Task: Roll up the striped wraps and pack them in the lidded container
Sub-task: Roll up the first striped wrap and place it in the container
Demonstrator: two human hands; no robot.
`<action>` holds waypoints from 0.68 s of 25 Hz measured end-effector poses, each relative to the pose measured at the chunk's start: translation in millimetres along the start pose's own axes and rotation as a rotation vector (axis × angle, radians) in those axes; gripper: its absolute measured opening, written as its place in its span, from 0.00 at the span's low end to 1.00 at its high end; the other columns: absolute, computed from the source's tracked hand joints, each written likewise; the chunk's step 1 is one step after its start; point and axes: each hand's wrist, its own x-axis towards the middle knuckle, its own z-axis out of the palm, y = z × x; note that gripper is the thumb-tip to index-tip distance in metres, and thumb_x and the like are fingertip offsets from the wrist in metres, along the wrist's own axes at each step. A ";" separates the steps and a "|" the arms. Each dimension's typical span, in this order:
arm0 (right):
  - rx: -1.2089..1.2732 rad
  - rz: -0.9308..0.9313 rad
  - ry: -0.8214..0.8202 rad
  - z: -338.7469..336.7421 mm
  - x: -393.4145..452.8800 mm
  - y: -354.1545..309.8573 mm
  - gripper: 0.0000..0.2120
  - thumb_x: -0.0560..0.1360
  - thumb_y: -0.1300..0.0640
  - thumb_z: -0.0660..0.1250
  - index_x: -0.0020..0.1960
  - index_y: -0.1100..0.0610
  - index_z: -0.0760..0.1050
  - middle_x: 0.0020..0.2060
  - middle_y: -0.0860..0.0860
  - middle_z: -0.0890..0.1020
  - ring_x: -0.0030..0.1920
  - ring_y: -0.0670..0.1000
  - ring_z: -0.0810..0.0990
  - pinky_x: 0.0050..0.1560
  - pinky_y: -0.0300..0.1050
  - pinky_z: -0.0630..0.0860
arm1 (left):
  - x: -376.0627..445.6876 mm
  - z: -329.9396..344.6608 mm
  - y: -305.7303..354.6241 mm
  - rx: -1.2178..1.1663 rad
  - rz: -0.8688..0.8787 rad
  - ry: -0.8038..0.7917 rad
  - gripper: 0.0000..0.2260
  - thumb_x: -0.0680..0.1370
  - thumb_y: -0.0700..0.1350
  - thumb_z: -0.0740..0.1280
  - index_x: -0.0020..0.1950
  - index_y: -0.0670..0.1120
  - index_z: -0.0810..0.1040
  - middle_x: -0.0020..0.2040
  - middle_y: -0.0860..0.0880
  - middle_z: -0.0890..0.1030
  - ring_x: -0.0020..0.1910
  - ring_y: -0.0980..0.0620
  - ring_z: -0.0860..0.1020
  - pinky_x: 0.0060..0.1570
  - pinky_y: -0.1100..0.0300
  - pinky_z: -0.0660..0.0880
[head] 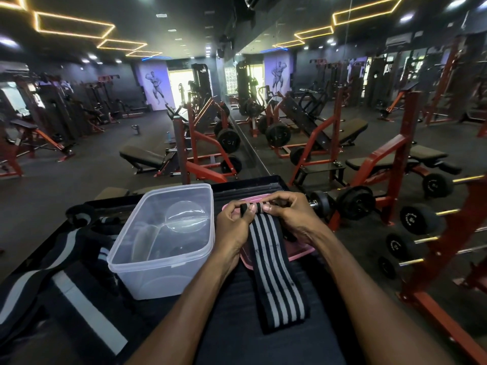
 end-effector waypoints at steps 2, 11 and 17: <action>0.096 0.060 -0.024 0.5 -0.6 -1.4 0.07 0.72 0.72 0.72 0.48 0.65 0.82 0.42 0.58 0.85 0.43 0.52 0.85 0.46 0.43 0.81 | 0.3 -0.6 -0.9 -0.013 0.036 -0.004 0.04 0.77 0.36 0.71 0.50 0.44 0.83 0.48 0.44 0.86 0.51 0.47 0.84 0.60 0.46 0.79; 0.069 0.061 -0.060 1.2 -3.9 -4.2 0.06 0.72 0.68 0.73 0.48 0.63 0.83 0.44 0.59 0.85 0.47 0.56 0.85 0.50 0.47 0.81 | 1.9 -0.5 -2.9 -0.035 -0.109 -0.015 0.03 0.77 0.44 0.72 0.48 0.46 0.84 0.48 0.44 0.87 0.52 0.44 0.85 0.61 0.42 0.78; 0.197 0.168 -0.027 4.5 -5.6 -11.4 0.03 0.79 0.65 0.65 0.50 0.65 0.77 0.26 0.47 0.78 0.25 0.41 0.75 0.26 0.35 0.73 | 4.4 1.1 -3.0 -0.001 -0.060 0.064 0.06 0.81 0.41 0.66 0.48 0.46 0.82 0.49 0.44 0.86 0.53 0.45 0.84 0.61 0.43 0.77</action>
